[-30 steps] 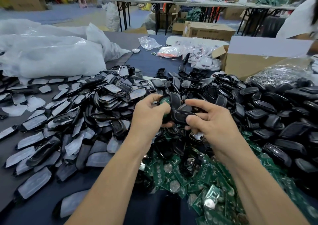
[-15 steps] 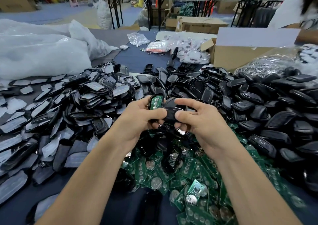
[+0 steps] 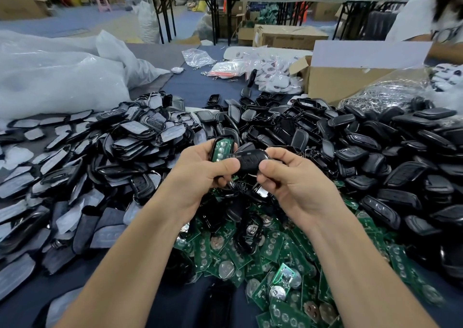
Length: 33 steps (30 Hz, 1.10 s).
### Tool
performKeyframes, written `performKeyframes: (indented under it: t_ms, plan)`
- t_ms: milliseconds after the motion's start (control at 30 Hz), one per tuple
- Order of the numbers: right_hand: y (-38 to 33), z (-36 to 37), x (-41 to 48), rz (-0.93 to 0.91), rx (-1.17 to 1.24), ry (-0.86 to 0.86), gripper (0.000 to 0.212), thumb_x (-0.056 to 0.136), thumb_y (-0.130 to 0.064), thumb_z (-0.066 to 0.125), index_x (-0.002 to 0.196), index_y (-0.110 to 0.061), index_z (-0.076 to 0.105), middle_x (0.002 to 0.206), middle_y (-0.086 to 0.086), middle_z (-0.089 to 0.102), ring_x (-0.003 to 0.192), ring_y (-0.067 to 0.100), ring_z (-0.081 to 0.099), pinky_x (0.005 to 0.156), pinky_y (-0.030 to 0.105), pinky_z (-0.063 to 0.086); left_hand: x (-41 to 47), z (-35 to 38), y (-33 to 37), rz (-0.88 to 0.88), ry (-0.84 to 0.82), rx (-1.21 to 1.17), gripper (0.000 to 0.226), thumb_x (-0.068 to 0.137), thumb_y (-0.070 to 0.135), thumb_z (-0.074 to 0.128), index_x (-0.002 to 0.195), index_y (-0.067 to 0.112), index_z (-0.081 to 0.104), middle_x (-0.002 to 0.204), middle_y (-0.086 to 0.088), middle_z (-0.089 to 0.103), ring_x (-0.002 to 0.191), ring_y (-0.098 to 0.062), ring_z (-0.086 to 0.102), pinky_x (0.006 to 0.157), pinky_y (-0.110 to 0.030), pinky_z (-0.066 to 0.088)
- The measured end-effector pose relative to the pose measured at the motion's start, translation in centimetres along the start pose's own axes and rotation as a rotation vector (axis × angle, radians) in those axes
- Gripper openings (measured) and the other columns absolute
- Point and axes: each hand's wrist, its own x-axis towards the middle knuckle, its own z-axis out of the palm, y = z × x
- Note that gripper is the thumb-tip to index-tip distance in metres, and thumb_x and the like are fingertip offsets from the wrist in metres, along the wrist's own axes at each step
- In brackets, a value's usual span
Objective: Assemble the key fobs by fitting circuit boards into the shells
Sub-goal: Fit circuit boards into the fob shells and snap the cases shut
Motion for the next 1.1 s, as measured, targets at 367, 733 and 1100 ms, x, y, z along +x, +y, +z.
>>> performKeyframes:
  t_ms: [367, 733, 1100]
  plan:
    - [-0.1, 0.8, -0.6, -0.040, -0.223, 0.165, 0.015, 0.090, 0.003, 0.071, 0.083, -0.006, 0.062, 0.086, 0.019, 0.078, 0.067, 0.022, 0.073, 0.059, 0.027, 0.061, 0.3, 0.9, -0.5, 0.112, 0.163, -0.113, 0.025, 0.094, -0.007, 0.066, 0.094, 0.017, 0.070, 0.067, 0.009, 0.061, 0.059, -0.007, 0.049, 0.053, -0.017, 0.043]
    - [0.6, 2.8, -1.0, -0.023, 0.026, 0.251, 0.030, 0.092, -0.006, 0.074, 0.070, -0.013, 0.054, 0.079, 0.014, 0.070, 0.068, 0.021, 0.070, 0.068, 0.035, 0.063, -1.5, 3.4, -1.2, 0.486, 0.090, 0.575, 0.037, 0.095, 0.009, 0.065, 0.105, 0.043, 0.055, 0.098, 0.022, 0.065, 0.093, -0.001, 0.062, 0.077, -0.015, 0.046]
    - [0.7, 1.5, -0.3, 0.002, 0.147, 0.102, 0.020, 0.094, 0.009, 0.061, 0.110, -0.003, 0.061, 0.111, 0.023, 0.076, 0.093, 0.029, 0.077, 0.078, 0.039, 0.065, -0.8, 3.6, -1.4, 0.163, 0.273, 0.050, 0.022, 0.089, 0.033, 0.053, 0.089, 0.023, 0.073, 0.079, 0.008, 0.070, 0.079, -0.011, 0.064, 0.081, -0.035, 0.053]
